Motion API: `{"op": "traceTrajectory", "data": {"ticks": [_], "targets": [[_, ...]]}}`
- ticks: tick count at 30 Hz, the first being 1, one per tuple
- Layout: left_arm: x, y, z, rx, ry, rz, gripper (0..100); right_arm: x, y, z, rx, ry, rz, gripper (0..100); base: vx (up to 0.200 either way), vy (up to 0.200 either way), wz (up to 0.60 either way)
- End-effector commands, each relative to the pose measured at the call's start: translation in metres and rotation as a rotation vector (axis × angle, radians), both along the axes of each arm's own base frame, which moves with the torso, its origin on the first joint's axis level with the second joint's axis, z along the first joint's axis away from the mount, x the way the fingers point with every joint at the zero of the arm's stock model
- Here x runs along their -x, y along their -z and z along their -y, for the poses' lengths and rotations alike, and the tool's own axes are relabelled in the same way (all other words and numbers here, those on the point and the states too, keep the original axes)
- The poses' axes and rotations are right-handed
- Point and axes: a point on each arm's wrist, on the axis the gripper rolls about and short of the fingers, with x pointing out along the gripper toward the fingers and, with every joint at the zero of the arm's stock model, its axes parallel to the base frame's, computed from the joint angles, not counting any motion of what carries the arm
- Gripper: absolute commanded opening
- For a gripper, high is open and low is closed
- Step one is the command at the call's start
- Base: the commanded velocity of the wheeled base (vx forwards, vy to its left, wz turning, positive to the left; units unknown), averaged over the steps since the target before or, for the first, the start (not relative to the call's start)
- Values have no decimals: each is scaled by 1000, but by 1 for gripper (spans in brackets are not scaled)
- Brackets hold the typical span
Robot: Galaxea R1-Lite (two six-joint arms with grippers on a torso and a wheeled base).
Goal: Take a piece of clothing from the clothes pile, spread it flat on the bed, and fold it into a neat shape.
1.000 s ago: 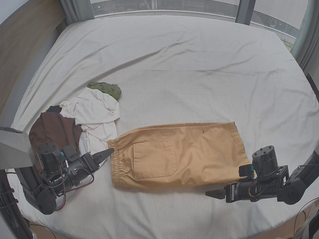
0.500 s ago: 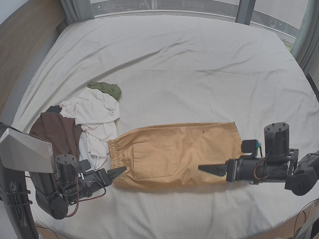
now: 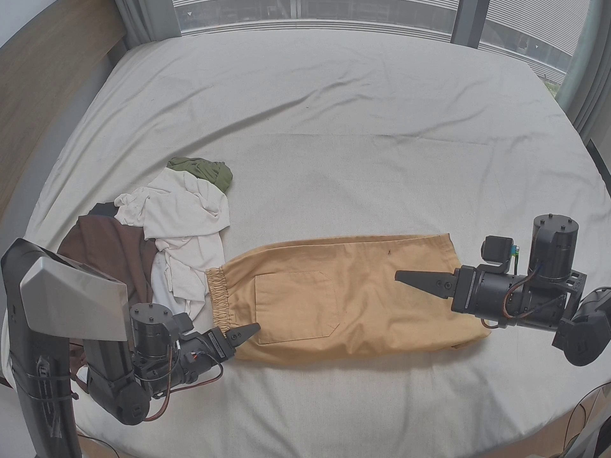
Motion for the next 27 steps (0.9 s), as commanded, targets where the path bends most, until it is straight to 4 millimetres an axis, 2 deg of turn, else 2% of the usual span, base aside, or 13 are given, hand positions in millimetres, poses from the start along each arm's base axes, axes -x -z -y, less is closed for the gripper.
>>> {"op": "traceTrajectory", "data": {"ticks": [1, 5, 13, 27], "targets": [[-10, 1, 6, 52, -16, 2, 100, -2, -1, 4, -7, 16, 13, 100, 0, 0, 0], [-20, -8, 10, 137, -46, 14, 100, -3, -1, 6, -11, 13, 14, 100, 0, 0, 0], [-27, -26, 12, 242, -78, 30, 100, -3, 2, 6, -6, 11, 6, 100, 0, 0, 0], [-26, -27, 7, 224, -142, 41, 100, -1, 4, 6, -1, 7, -6, 100, 0, 0, 0]]}}
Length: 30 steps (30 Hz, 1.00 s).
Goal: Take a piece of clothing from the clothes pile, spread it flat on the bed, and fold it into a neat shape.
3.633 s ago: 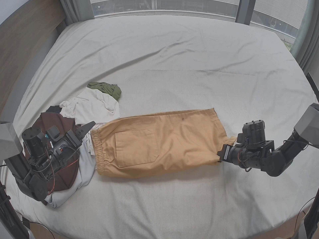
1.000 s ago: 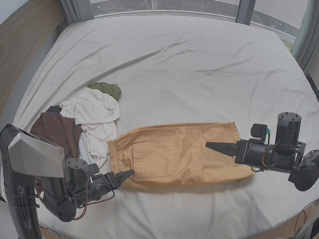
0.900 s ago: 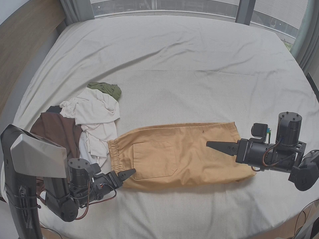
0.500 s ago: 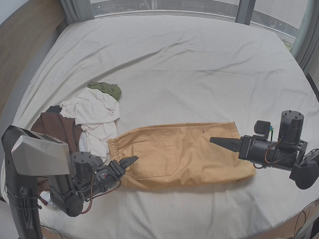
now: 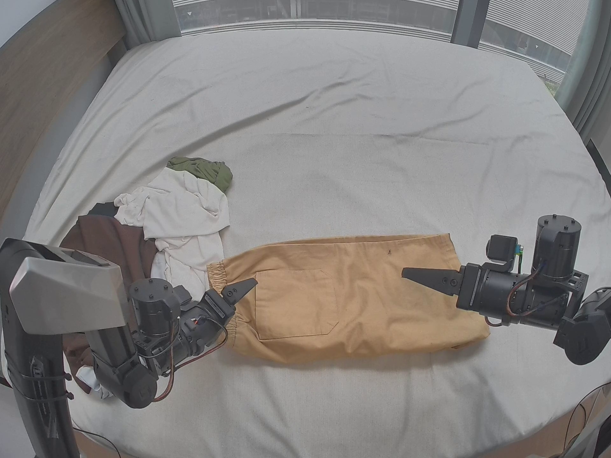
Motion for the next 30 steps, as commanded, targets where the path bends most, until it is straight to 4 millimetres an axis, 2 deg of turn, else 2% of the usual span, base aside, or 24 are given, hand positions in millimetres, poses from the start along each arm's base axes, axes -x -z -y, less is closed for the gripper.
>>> {"op": "traceTrajectory", "data": {"ticks": [1, 2, 3, 12, 14, 19, 27, 30], "targets": [[4, 1, -1, -5, 0, -10, 100, 0, 2, -1, 3, -4, -6, 100, 0, 0, 0], [4, 1, -1, -5, 0, -10, 100, 0, 2, -1, 3, -4, -6, 100, 0, 0, 0], [5, 2, -1, -8, 0, -18, 0, 1, 2, -1, 4, -6, -6, 100, 0, 0, 0], [8, 1, -3, -19, -5, -18, 0, 1, 3, -1, 6, -4, -9, 100, 0, 0, 0], [7, -10, -6, -25, -36, 24, 0, 1, 4, 0, 8, -4, -15, 100, 0, 0, 0], [18, -17, -13, -98, -23, 58, 0, 1, 9, 0, 16, -3, -33, 100, 0, 0, 0], [31, -28, -37, -182, -21, 94, 0, 2, 12, -1, 22, -11, -45, 100, 0, 0, 0], [38, -38, -60, -164, -23, 107, 0, 3, 14, -2, 24, -15, -51, 100, 0, 0, 0]]}}
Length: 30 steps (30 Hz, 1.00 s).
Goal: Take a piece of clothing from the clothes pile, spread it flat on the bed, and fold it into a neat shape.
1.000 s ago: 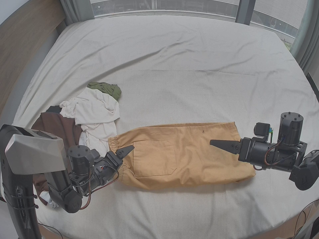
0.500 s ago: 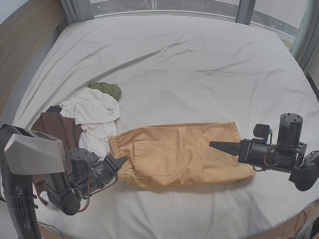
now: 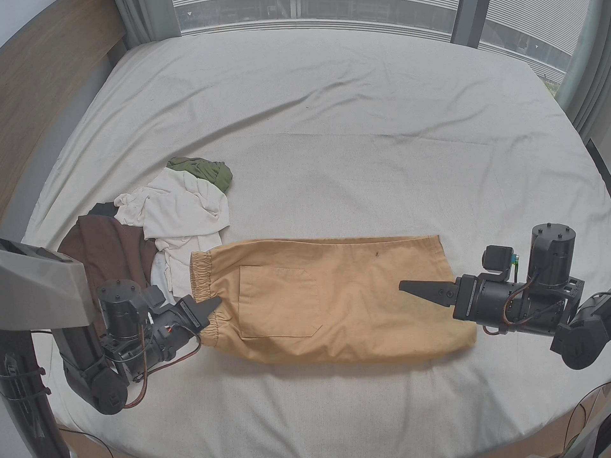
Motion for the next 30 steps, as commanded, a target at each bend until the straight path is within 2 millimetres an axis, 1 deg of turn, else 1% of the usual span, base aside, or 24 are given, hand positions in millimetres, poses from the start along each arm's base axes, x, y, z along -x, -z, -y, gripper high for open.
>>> {"op": "traceTrajectory", "data": {"ticks": [1, 3, 4, 8, 9, 13, 22, 27, 29, 30], "targets": [[10, -18, -27, 21, -22, 32, 0, 1, 3, -1, 4, -8, -10, 100, 0, 0, 0], [13, -21, -34, 27, -21, 38, 0, 1, 3, -1, 3, -7, -11, 100, 0, 0, 0], [16, -25, -41, 36, -14, 48, 0, 1, 3, -1, 3, -7, -11, 100, 0, 0, 0], [18, -27, -47, 28, -12, 57, 0, 1, 4, -1, 4, -7, -14, 100, 0, 0, 0], [18, -27, -51, 7, -21, 63, 0, 1, 4, -2, 4, -9, -14, 100, 0, 0, 0], [20, -27, -50, -4, -11, 67, 0, 2, 3, -1, 4, -9, -14, 100, 0, 0, 0], [26, -36, -12, 10, 139, 108, 0, 3, 2, -2, 1, -13, -10, 100, 0, 0, 0], [24, -43, 7, 24, 208, 153, 0, 3, 0, -3, -8, -23, -1, 100, 0, 0, 0], [24, -44, 10, 26, 218, 159, 0, 3, 0, -3, -12, -26, 6, 100, 0, 0, 0], [23, -46, 16, 31, 241, 174, 0, 2, -2, -3, -20, -25, 20, 100, 0, 0, 0]]}}
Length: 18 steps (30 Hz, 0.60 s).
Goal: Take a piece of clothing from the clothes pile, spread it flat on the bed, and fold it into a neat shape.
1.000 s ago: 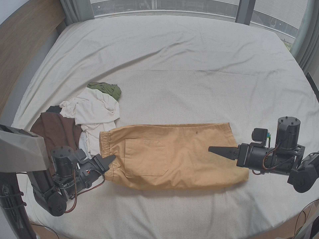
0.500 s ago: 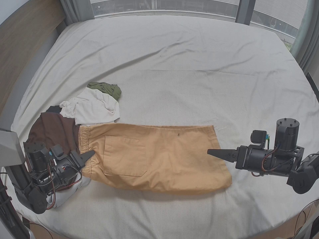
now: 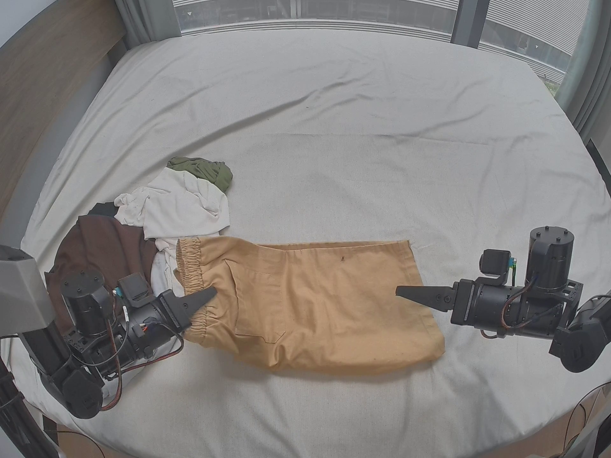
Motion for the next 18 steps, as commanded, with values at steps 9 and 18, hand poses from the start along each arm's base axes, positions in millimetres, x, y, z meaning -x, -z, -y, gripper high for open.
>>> {"op": "traceTrajectory", "data": {"ticks": [9, 18], "targets": [[0, -10, 51, 32, 168, 71, 0, -1, -8, 0, -37, 1, 69, 100, 0, 0, 0], [-7, -12, 84, 87, 248, 82, 0, -4, -18, 1, -94, 18, 140, 100, 0, 0, 0]]}}
